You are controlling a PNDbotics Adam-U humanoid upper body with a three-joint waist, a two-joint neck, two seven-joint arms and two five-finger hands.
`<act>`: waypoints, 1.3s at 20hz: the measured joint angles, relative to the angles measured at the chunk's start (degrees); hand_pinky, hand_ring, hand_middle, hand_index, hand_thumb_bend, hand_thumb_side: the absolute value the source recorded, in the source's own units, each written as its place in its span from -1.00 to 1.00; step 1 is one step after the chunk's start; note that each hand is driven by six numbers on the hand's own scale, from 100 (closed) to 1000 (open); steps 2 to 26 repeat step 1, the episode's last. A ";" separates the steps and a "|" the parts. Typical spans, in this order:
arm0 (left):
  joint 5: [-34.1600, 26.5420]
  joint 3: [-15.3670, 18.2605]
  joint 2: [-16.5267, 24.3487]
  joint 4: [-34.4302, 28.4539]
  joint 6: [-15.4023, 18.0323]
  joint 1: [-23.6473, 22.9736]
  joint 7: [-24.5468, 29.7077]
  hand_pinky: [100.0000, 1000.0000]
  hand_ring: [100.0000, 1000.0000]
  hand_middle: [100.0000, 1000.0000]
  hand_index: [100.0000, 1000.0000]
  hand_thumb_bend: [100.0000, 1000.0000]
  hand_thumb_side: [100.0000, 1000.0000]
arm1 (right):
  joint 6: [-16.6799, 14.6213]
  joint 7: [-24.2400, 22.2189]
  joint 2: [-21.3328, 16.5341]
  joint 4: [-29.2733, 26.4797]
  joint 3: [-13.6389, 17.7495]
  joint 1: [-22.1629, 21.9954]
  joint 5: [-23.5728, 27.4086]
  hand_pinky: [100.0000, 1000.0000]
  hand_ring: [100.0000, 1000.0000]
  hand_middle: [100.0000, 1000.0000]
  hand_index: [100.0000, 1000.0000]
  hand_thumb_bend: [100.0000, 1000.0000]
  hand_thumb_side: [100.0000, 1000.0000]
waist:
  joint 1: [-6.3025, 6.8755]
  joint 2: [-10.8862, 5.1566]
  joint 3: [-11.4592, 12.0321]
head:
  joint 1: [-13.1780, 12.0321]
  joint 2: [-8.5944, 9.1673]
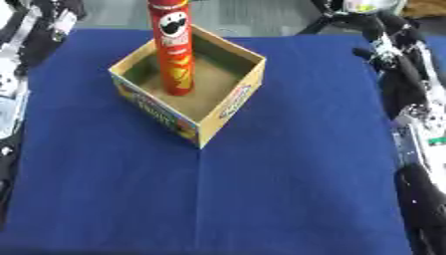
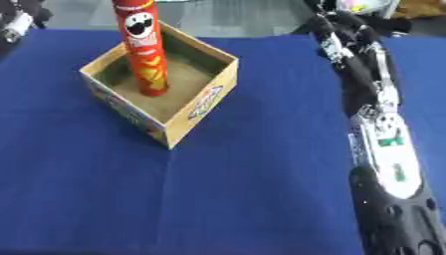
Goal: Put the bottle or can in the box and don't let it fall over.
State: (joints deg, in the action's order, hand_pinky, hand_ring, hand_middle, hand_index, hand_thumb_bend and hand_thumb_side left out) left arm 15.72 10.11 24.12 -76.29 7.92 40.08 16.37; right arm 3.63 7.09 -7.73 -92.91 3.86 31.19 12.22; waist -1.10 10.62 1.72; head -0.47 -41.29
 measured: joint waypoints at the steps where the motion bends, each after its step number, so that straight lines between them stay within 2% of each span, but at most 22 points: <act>1: -1.04 0.06 0.33 -1.08 -0.29 -1.14 0.17 1.00 0.48 0.23 0.66 -0.72 0.71 | -0.02 0.06 -0.16 0.04 0.04 -0.04 -0.09 0.48 0.91 1.00 0.58 0.23 -0.38 | 0.04 -0.37 0.22 | 0.23 -0.24; 26: -1.04 0.06 0.33 -1.08 -0.29 -1.14 0.17 1.00 0.48 0.23 0.66 -0.72 0.71 | -0.02 0.06 -0.16 0.04 0.04 -0.04 -0.09 0.48 0.91 1.00 0.58 0.23 -0.38 | 0.04 -0.37 0.22 | 0.23 -0.24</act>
